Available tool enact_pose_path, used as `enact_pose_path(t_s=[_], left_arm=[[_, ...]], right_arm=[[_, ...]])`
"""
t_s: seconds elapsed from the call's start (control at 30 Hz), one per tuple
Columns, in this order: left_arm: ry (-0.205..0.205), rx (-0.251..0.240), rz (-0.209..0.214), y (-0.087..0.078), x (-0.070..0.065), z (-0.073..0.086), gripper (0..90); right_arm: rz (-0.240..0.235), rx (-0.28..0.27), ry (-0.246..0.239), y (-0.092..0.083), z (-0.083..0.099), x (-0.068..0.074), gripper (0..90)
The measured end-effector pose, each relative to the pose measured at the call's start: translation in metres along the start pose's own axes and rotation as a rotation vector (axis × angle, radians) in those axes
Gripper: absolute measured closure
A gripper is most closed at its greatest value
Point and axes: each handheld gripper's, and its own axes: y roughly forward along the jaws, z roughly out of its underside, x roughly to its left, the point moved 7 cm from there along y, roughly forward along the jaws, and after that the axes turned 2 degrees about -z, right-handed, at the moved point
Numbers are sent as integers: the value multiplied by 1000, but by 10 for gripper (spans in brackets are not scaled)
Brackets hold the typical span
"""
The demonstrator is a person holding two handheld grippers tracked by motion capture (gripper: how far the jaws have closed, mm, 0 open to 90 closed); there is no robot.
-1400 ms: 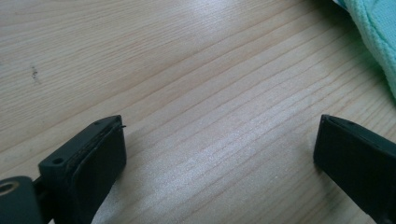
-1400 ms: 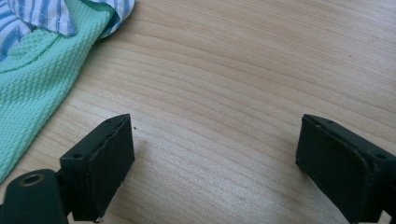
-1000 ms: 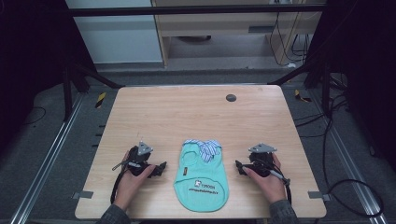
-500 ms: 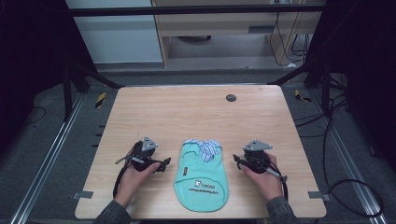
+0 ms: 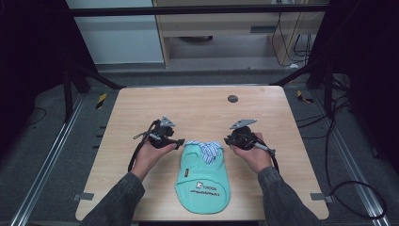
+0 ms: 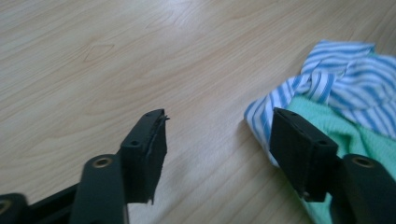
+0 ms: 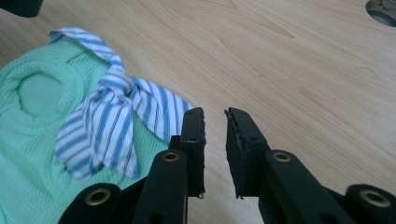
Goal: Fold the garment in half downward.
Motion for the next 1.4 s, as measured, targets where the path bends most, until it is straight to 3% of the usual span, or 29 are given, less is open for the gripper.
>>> enact_pose_path(t_s=[0.23,0.27,0.37,0.57,0.63,0.77,0.8,1.0,1.1,1.2,1.33,1.4], left_arm=[[14,16,19,7,-2,-14,469],[11,12,44,9,-4,-17,489],[-2,21,58,14,-5,-17,514],[0,64,86,28,-8,-17,525],[9,84,85,32,-10,-13,511],[-19,115,101,43,-14,-2,470],[-12,129,87,47,-16,3,465],[22,121,74,47,-19,7,443],[21,120,78,47,-19,7,443],[18,123,101,45,-22,7,520],[8,122,149,44,-29,8,734],[7,121,159,44,-31,8,767]], right_arm=[[-15,23,0,14,-12,2,840],[-23,22,11,19,-13,3,844],[-51,21,37,24,-13,5,831],[-45,51,47,36,-13,8,749],[-49,62,42,39,-11,9,734],[-47,93,40,44,-3,12,699],[-51,95,61,45,1,14,674],[-59,140,62,47,6,17,552],[-51,148,48,48,5,18,548],[-58,147,46,49,4,20,629],[-87,163,43,49,3,24,749],[-105,174,47,48,4,26,811]])
